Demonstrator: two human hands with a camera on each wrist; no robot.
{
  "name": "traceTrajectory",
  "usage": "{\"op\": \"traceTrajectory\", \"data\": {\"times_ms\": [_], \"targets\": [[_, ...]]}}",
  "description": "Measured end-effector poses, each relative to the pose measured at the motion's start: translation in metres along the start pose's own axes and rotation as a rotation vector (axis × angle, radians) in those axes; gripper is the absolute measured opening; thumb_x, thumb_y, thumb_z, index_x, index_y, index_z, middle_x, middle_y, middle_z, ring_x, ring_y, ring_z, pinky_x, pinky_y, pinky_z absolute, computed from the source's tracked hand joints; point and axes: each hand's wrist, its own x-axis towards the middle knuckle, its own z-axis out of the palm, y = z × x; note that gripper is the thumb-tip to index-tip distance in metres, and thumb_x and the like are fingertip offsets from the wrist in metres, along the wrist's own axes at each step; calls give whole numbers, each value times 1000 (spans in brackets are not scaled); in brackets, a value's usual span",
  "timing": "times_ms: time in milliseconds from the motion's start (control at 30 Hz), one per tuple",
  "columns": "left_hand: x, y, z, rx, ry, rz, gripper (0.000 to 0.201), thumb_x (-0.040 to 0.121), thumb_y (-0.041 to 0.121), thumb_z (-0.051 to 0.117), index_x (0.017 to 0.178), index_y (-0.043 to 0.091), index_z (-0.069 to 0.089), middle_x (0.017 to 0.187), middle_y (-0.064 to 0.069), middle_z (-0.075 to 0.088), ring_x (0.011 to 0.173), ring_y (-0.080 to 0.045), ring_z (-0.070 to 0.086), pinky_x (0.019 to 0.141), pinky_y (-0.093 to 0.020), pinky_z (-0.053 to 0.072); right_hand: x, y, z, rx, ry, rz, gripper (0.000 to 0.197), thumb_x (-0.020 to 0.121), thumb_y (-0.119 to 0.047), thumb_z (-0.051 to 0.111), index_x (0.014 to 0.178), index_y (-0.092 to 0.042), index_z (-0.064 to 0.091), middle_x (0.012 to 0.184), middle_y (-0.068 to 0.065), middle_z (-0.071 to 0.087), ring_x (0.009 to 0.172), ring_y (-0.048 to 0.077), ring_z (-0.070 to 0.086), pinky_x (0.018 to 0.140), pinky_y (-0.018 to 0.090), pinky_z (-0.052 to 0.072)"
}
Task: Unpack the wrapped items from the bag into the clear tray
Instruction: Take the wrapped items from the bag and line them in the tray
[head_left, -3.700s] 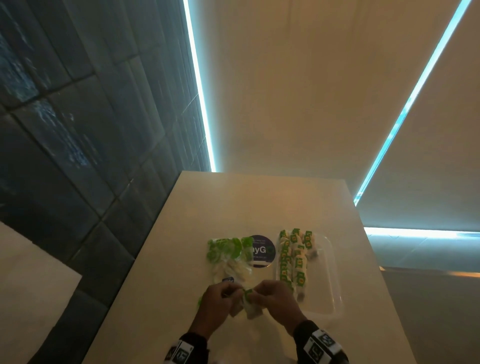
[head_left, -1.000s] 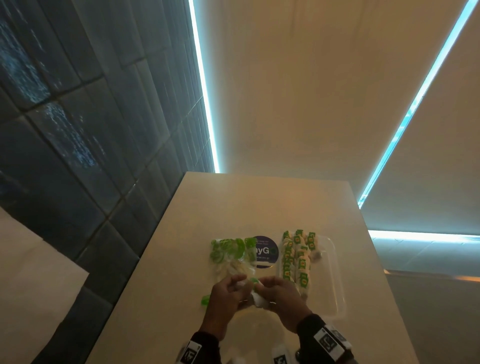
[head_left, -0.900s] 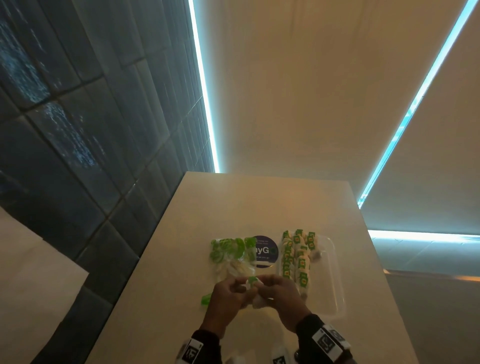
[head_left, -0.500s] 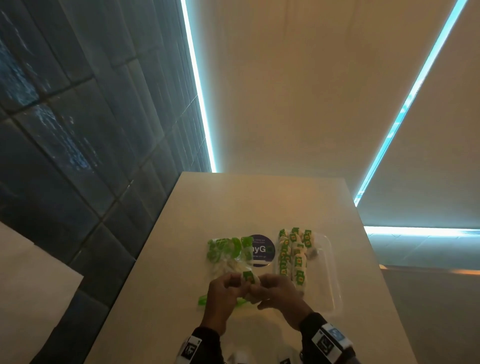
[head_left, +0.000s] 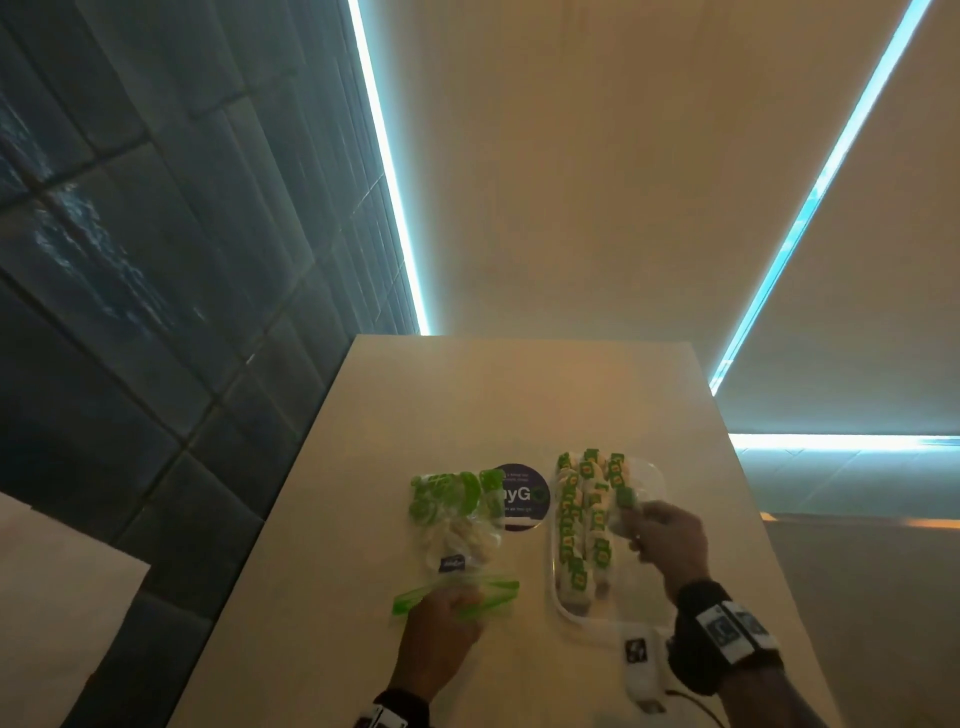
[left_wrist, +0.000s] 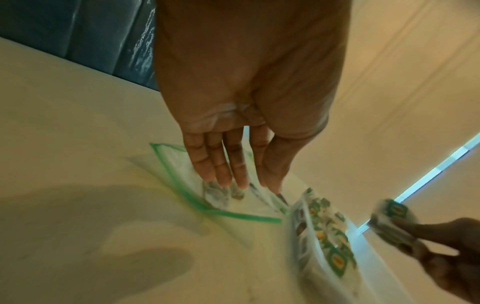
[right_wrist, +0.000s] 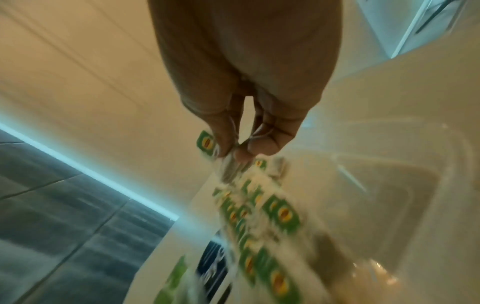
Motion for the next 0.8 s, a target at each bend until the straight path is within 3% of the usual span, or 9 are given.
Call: {"op": "traceTrajectory", "data": {"times_ms": [67,200,333,500,667,800], "targets": [[3,-14,3,148,-12,33,40,71,11,74,108,26,71,116,12,65,110,-5,58,103,-22,44,20,-4,-7,-56,72,-14,17,80,-25,78,84,-9,73,69,7,71,54,16,61,48,27,48],[12,-28,10,377,-57,92,52,78,20,63,130,29,58,137,10,50,127,-6,46,109,-18,33,49,-7,0,-218,42,2,14,81,-20,76,73,-13,68,62,5,68,48,15,62,41,21,46],[20,-40,18,535,-153,90,62,82,29,52,143,32,41,151,12,33,140,-6,30,116,-19,23,74,-1,13,-374,-3,43,20,80,-25,75,65,-13,69,61,8,70,51,21,68,47,25,53],[25,-42,17,591,-180,137,62,83,29,48,144,34,39,153,18,28,141,-4,26,115,-16,21,106,20,24,-539,-26,73,20,76,-32,72,79,-12,72,84,14,73,73,31,71,72,44,61],[27,-36,14,548,-121,122,56,85,25,53,140,35,44,148,15,37,135,-6,36,113,-22,30,92,5,31,-569,-2,72,23,85,-23,62,98,-4,63,103,19,65,92,37,64,81,41,55],[24,-33,15,568,-78,133,58,88,25,52,144,32,37,149,9,36,137,-9,34,113,-24,29,83,8,36,-484,26,56,28,87,-22,63,103,1,57,106,23,62,98,41,61,81,44,51]]}}
